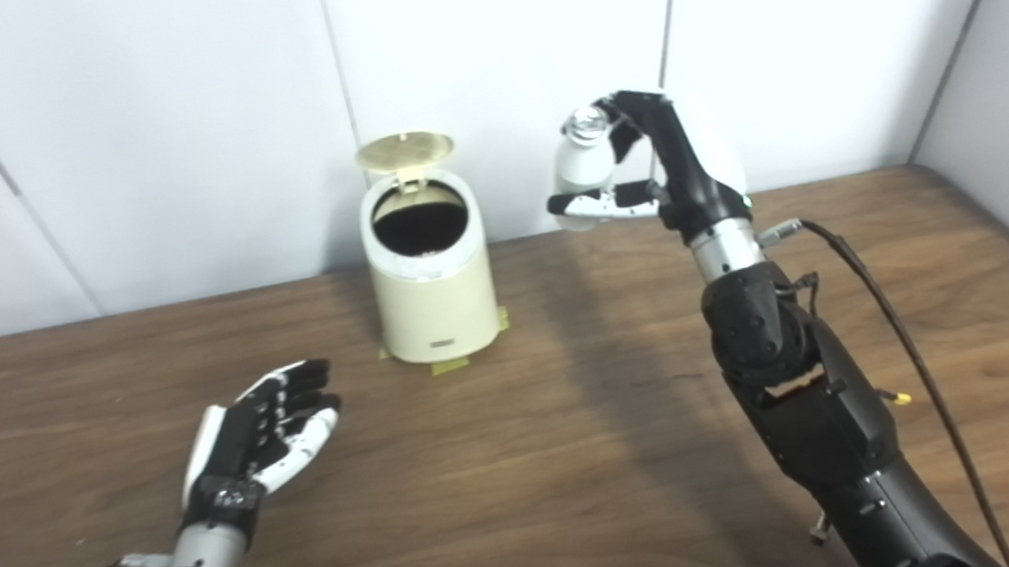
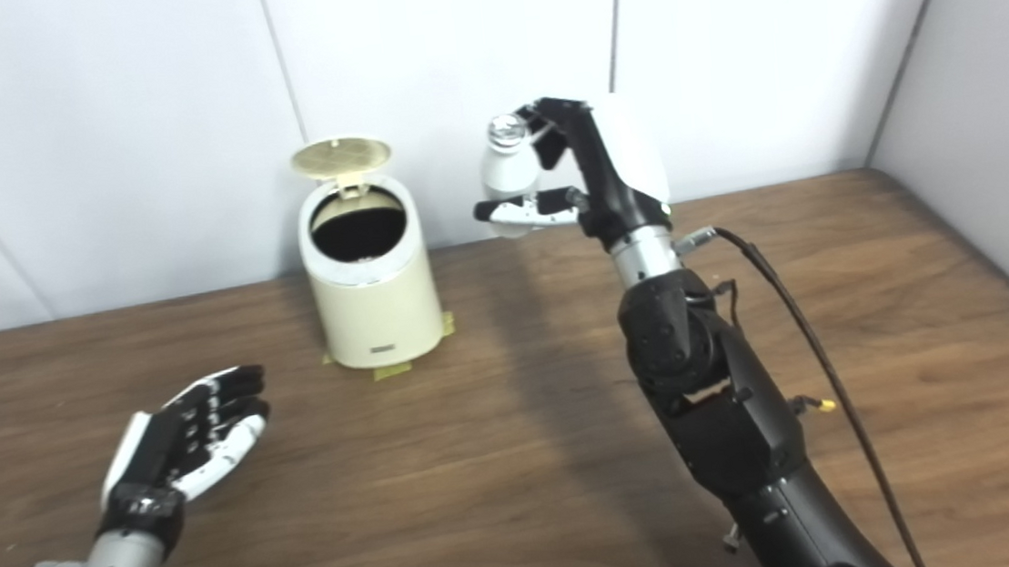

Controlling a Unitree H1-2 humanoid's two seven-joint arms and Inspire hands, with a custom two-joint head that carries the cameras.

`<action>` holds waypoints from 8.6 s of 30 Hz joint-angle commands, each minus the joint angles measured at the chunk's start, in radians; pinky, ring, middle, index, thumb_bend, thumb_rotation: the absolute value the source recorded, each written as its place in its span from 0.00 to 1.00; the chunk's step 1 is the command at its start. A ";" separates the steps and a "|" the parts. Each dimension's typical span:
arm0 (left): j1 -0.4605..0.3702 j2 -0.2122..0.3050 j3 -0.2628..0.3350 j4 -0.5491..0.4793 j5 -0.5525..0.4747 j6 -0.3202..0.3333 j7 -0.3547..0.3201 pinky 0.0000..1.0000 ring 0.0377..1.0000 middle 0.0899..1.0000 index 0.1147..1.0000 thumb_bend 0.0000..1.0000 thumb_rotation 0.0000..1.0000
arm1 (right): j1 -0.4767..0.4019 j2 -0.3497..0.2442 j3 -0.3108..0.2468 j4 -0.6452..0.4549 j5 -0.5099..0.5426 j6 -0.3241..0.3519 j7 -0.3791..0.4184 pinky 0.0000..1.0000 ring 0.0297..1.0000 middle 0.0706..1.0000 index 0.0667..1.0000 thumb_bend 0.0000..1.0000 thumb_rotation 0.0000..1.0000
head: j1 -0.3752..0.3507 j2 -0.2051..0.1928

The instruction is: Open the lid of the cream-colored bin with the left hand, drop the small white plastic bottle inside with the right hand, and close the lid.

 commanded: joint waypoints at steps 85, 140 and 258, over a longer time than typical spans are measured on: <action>0.017 -0.053 -0.020 -0.065 0.034 -0.013 0.053 0.78 0.81 0.79 0.79 0.41 0.31 | -0.228 0.186 -0.009 0.345 0.052 -0.239 -0.098 0.36 0.43 0.46 0.46 0.50 0.00 | 0.101 0.028; 0.032 -0.074 -0.016 -0.069 0.036 -0.026 0.055 0.76 0.79 0.77 0.78 0.41 0.28 | -0.272 0.194 0.040 0.511 -0.009 -0.247 -0.118 0.35 0.46 0.51 0.47 0.50 0.00 | 0.093 0.035; -0.724 0.069 -0.086 0.364 0.077 -0.057 -0.018 0.71 0.80 0.81 0.80 0.48 0.45 | 0.516 0.212 -0.273 -0.023 0.647 -0.223 0.194 0.78 0.86 0.87 0.90 0.60 0.86 | 0.089 -0.036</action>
